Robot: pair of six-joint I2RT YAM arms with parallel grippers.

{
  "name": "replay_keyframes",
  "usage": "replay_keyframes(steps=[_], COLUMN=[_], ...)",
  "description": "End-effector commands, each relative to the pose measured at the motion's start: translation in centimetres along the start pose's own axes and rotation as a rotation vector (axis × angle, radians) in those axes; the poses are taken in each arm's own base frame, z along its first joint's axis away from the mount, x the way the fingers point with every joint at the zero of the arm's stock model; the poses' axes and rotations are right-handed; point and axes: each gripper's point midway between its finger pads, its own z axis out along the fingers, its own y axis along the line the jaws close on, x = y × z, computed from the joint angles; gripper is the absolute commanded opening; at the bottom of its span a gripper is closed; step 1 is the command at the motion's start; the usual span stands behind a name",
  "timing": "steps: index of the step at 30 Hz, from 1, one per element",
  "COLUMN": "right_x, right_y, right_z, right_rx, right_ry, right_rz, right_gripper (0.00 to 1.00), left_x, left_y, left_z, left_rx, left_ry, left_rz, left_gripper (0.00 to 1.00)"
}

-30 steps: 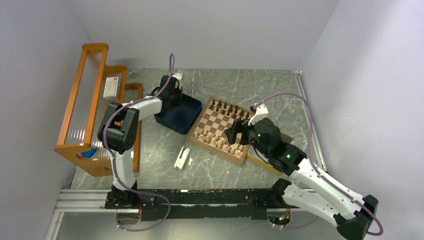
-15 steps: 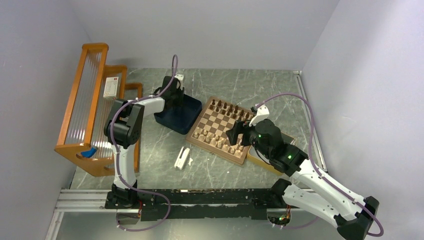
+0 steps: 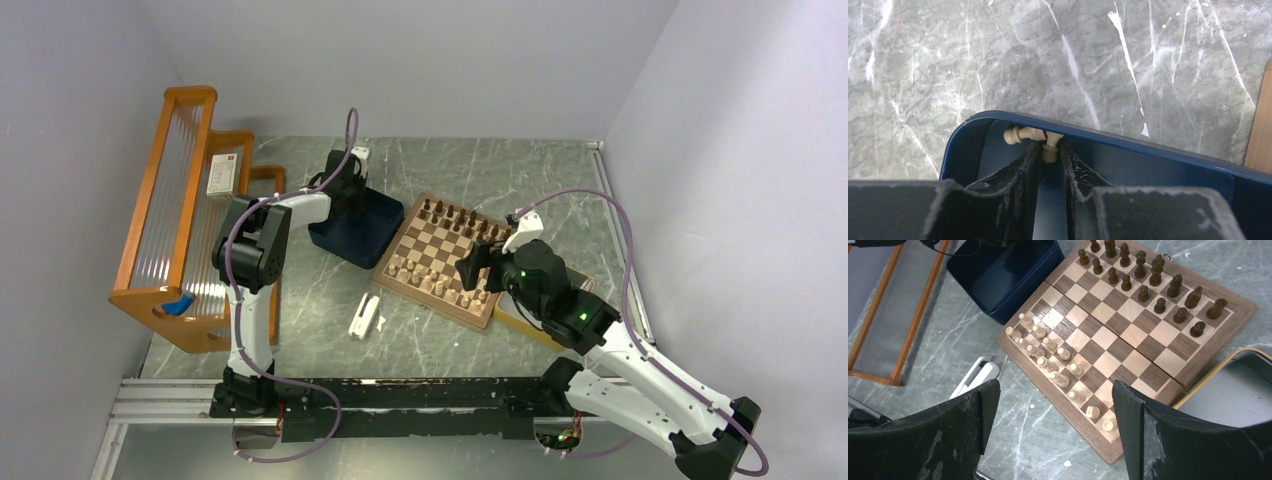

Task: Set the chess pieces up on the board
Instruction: Pick up the chess piece from the storage box.

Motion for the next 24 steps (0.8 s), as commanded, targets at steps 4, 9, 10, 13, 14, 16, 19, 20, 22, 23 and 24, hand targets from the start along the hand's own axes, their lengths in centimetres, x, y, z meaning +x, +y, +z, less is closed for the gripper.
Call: replay_keyframes(steps=[4, 9, 10, 13, 14, 16, 19, 20, 22, 23, 24], right_x=[-0.2, 0.1, 0.1, 0.1, 0.2, 0.2, 0.2, 0.2, 0.5, 0.6, 0.7], right_y=[-0.1, 0.3, 0.4, 0.5, 0.5, 0.7, 1.2, 1.4, 1.9, 2.1, 2.3], right_z=[0.1, 0.3, 0.4, 0.7, 0.9, 1.3, 1.8, 2.0, 2.4, 2.6, 2.8], right_rx=[0.009, -0.015, -0.018, -0.018, -0.016, -0.016, -0.038, -0.047, -0.072, -0.085, -0.098], right_ry=[-0.003, 0.004, 0.003, 0.006, 0.007, 0.013, 0.017, 0.016, 0.018, 0.017, 0.017], right_rz=[0.002, 0.005, 0.006, 0.006, 0.006, 0.003, -0.012, -0.013, -0.017, -0.023, -0.033], right_gripper=[0.87, 0.86, 0.86, 0.86, 0.86, 0.86, 0.85, 0.85, 0.84, 0.83, 0.83], left_x=[-1.7, -2.6, -2.7, -3.2, -3.4, -3.3, -3.5, -3.6, -3.7, -3.5, -3.5], left_y=[-0.2, -0.6, -0.7, -1.2, -1.4, -1.5, -1.8, -2.1, -2.6, -2.8, -2.8], left_z=[-0.3, -1.5, -1.9, -3.0, -3.5, -4.5, -6.5, -7.1, -8.5, -9.2, -9.9], left_rx=[0.027, 0.046, 0.053, 0.078, 0.088, 0.096, 0.116, 0.132, 0.171, 0.181, 0.189], left_ry=[-0.031, -0.017, -0.013, -0.001, 0.005, 0.026, 0.049, 0.054, 0.066, 0.081, 0.091], left_rz=[-0.001, -0.026, -0.03, -0.047, -0.05, -0.057, -0.062, -0.06, -0.048, -0.045, -0.041], left_gripper=[0.18, 0.08, 0.07, 0.05, 0.05, 0.05, 0.05, 0.05, 0.05, 0.05, 0.05])
